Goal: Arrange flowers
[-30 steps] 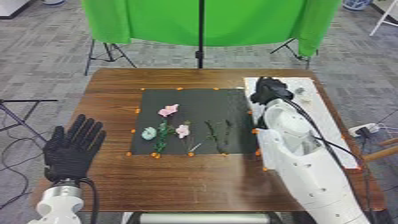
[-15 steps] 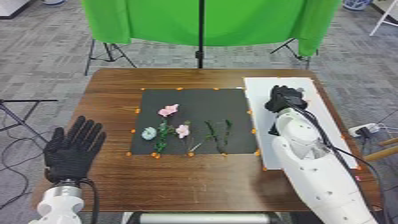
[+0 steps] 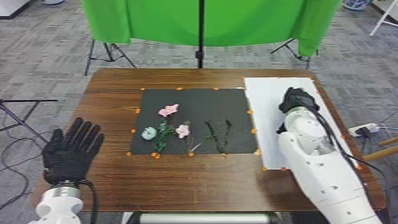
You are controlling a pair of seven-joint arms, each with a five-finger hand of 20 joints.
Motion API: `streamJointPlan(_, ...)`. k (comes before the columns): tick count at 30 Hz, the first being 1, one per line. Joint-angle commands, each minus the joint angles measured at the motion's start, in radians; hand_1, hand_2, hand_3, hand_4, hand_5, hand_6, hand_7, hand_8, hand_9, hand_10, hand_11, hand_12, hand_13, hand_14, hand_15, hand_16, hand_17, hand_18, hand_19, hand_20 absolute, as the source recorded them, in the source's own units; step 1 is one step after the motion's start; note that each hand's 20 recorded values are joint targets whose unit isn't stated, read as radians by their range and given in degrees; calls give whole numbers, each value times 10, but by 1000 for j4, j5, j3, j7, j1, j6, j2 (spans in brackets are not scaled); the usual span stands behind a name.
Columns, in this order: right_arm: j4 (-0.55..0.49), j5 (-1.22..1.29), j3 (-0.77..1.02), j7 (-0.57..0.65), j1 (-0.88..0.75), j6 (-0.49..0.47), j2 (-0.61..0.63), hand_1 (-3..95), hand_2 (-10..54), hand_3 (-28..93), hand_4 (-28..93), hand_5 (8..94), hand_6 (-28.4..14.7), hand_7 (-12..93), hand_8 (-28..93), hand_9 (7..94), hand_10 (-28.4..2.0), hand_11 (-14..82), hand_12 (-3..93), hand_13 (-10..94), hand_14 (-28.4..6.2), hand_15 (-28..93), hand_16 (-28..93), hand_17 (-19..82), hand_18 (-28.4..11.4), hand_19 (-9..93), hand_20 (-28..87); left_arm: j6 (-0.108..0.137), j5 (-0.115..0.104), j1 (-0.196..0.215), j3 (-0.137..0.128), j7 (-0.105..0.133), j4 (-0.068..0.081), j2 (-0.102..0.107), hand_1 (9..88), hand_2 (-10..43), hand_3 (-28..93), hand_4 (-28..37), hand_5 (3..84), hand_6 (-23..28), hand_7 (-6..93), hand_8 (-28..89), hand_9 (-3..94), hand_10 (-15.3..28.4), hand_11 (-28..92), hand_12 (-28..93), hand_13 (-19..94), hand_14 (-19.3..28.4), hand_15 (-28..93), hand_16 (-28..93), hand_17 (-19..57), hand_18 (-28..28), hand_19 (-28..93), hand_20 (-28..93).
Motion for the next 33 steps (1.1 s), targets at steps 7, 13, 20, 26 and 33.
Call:
streamJointPlan(7,-175,28,-80,-202,-37,107,30,621,-95,697,-283,805,2,285,-2,891,-110,105,397,729,-79,490,394,352,-223,923,398,-8,-2,14,0,-7,4,-6,259,182,759,-283,451,100,151,-100,364,157,224,92,274,163,366,-87,-79,136,361,115)
streamJointPlan(13,-275,37,-171,-316,-34,72,-20,618,-95,705,-283,800,2,289,1,887,-110,107,401,718,-80,502,394,348,-222,925,400,-10,-5,3,10,-18,8,-6,259,181,760,-283,451,100,149,-101,360,155,220,92,273,163,363,-87,-79,136,362,115)
streamJointPlan(20,-295,40,-272,-407,-23,-49,-56,611,-95,707,-283,787,1,295,-6,872,-113,106,399,706,-80,508,389,342,-221,923,401,-8,0,-10,13,-34,8,-5,258,181,761,-283,448,100,148,-99,357,155,220,93,273,163,361,-86,-79,136,362,115)
streamJointPlan(26,-330,6,-299,-424,-70,-110,-45,609,-95,708,-283,782,-1,296,-12,868,-114,105,395,700,-80,505,387,339,-222,919,400,-7,7,-16,13,-34,9,1,259,182,760,-283,450,100,149,-99,359,157,223,93,274,163,362,-85,-79,136,362,115)
streamJointPlan(33,-331,-1,-307,-421,-89,-153,-49,601,-95,698,-283,765,-3,266,-26,846,-115,80,357,687,-80,486,379,329,-222,903,394,-3,8,-14,13,-40,11,1,259,182,759,-283,451,100,149,-100,359,157,222,92,273,163,360,-85,-79,136,361,115)
